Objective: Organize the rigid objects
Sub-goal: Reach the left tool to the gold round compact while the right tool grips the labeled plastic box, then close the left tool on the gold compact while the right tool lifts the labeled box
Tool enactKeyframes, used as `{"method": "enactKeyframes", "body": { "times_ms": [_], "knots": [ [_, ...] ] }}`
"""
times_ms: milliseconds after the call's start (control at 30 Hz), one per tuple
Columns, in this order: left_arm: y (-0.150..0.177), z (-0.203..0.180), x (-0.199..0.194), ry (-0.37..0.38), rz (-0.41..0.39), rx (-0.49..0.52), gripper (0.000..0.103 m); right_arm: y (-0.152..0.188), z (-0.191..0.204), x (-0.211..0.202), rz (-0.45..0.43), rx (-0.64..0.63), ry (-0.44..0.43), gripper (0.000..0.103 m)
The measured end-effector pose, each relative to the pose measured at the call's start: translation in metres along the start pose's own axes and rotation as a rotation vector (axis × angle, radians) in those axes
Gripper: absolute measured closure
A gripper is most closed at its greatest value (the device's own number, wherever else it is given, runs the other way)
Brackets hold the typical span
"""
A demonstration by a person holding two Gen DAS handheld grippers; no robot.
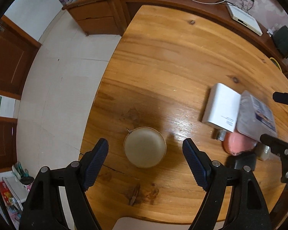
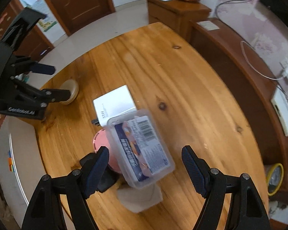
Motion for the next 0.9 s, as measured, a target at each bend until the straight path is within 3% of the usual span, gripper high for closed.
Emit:
{"method": "enactKeyframes", "body": {
  "times_ms": [400, 600, 767, 800, 867, 900],
  "knots": [
    [-0.006, 0.008, 0.023, 0.015, 0.082, -0.059, 0.021, -0.011, -0.004, 0.034, 0.012, 0.026, -0.114, 0.026],
    [-0.005, 0.001, 0.032, 0.011, 0.104, -0.058, 0.019, -0.001, -0.012, 0.03, -0.002, 0.08, -0.017, 0.035],
    [-0.007, -0.002, 0.031, 0.007, 0.082, -0.067, 0.019, 0.012, -0.022, 0.026, -0.042, 0.178, -0.037, 0.038],
    [-0.004, -0.004, 0.029, 0.015, 0.076, -0.068, 0.023, 0.015, -0.024, 0.027, -0.045, 0.191, -0.036, 0.038],
    [-0.002, -0.007, 0.026, 0.064, 0.063, -0.077, 0.044, 0.019, -0.027, 0.026, -0.056, 0.217, -0.041, 0.038],
    [0.0, -0.007, 0.024, 0.07, 0.062, -0.08, 0.044, 0.019, -0.027, 0.026, -0.06, 0.232, -0.045, 0.038]
  ]
}}
Point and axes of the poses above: each gripper's, at about its wrist camera, not at the fingertips, and x roughly the way its jaws point, z to its left, y to its underside, the point moved 7 cm from there along x, roughly the way its jaws point, and after that the axes turned 9 degrees about z, right-handed, at the moved point
